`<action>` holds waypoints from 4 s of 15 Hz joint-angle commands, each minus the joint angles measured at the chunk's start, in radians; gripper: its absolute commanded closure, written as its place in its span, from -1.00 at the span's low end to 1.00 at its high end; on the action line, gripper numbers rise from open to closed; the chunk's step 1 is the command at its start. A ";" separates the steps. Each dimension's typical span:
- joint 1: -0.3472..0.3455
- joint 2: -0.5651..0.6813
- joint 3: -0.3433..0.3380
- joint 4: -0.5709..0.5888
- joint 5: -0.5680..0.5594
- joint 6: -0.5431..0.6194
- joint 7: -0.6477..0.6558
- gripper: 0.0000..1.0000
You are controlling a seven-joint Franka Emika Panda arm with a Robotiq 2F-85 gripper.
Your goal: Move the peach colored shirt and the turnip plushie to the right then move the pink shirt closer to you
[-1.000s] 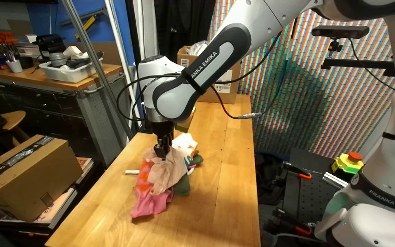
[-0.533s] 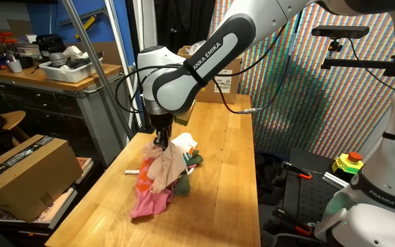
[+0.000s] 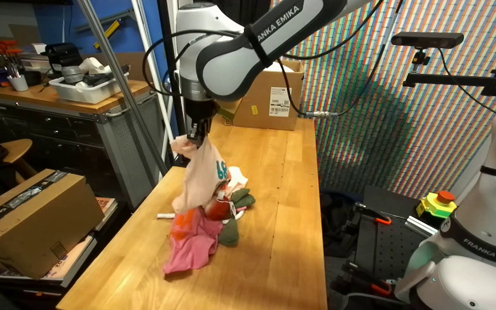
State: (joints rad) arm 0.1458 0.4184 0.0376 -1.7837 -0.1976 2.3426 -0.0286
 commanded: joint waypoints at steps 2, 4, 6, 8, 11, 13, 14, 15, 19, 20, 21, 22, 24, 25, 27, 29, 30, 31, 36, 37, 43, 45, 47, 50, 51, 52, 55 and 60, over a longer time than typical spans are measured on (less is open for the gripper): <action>0.011 -0.095 -0.042 0.017 -0.094 0.011 0.095 0.93; 0.006 -0.118 -0.051 0.034 -0.124 0.005 0.127 0.93; 0.005 -0.131 -0.070 0.047 -0.171 0.011 0.172 0.93; 0.002 -0.138 -0.094 0.059 -0.229 0.015 0.229 0.93; -0.011 -0.139 -0.139 0.065 -0.321 0.024 0.316 0.93; -0.029 -0.138 -0.171 0.064 -0.367 0.031 0.365 0.93; -0.043 -0.139 -0.187 0.062 -0.377 0.034 0.386 0.93; -0.057 -0.137 -0.198 0.064 -0.378 0.035 0.400 0.93; -0.129 -0.124 -0.249 0.080 -0.352 0.057 0.446 0.93; -0.148 -0.119 -0.263 0.085 -0.346 0.062 0.462 0.93; -0.164 -0.109 -0.276 0.091 -0.345 0.073 0.480 0.93; -0.181 -0.100 -0.288 0.097 -0.336 0.074 0.491 0.93; -0.207 -0.078 -0.312 0.109 -0.331 0.080 0.523 0.93; -0.218 -0.067 -0.324 0.115 -0.327 0.083 0.539 0.93; -0.239 -0.047 -0.347 0.124 -0.317 0.081 0.567 0.93; -0.251 -0.026 -0.371 0.132 -0.316 0.085 0.605 0.93; -0.252 -0.017 -0.386 0.135 -0.324 0.085 0.631 0.93; -0.253 -0.006 -0.399 0.139 -0.332 0.085 0.655 0.93; -0.253 0.036 -0.431 0.156 -0.328 0.058 0.719 0.34; -0.250 0.039 -0.431 0.154 -0.328 0.046 0.717 0.32; -0.200 0.041 -0.412 0.144 -0.356 -0.058 0.692 -0.54; -0.186 0.020 -0.374 0.126 -0.337 -0.115 0.635 -0.85; -0.180 -0.012 -0.308 0.094 -0.278 -0.150 0.539 -1.00; -0.144 -0.046 -0.226 0.056 -0.211 -0.201 0.458 -1.00; -0.134 -0.055 -0.198 0.044 -0.182 -0.214 0.433 -1.00; -0.125 -0.060 -0.173 0.036 -0.160 -0.226 0.404 -0.99; -0.096 -0.065 -0.100 0.003 -0.094 -0.233 0.325 -1.00; -0.071 -0.016 -0.005 -0.025 -0.005 -0.206 0.150 -1.00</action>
State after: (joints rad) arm 0.0743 0.3947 -0.0033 -1.7887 -0.2533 2.1178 0.2415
